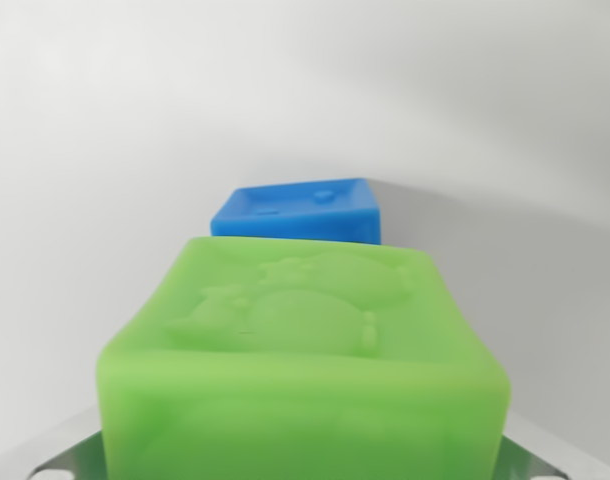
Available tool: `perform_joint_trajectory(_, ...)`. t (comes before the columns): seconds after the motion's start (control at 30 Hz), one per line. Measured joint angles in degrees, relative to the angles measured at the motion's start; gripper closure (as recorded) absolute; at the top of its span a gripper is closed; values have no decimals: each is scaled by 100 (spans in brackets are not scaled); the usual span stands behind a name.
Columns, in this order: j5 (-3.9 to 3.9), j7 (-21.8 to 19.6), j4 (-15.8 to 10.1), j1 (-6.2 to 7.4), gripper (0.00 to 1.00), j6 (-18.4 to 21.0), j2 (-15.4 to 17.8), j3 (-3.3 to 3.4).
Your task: Stack cube
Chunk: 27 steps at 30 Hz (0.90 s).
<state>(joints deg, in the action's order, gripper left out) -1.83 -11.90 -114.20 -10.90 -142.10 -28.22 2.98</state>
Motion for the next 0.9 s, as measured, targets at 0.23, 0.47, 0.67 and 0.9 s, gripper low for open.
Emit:
perform_joint_trajectory(0.23, -12, 10, 2, -5, 100, -142, -147, -8)
perform_joint_trajectory(0.47, -21, 18, 11, -9, 100, -263, -276, -13)
perform_joint_trajectory(0.67, -27, 23, 20, -10, 100, -331, -360, -17)
perform_joint_trajectory(0.9, -34, 28, 35, -12, 100, -406, -443, -19)
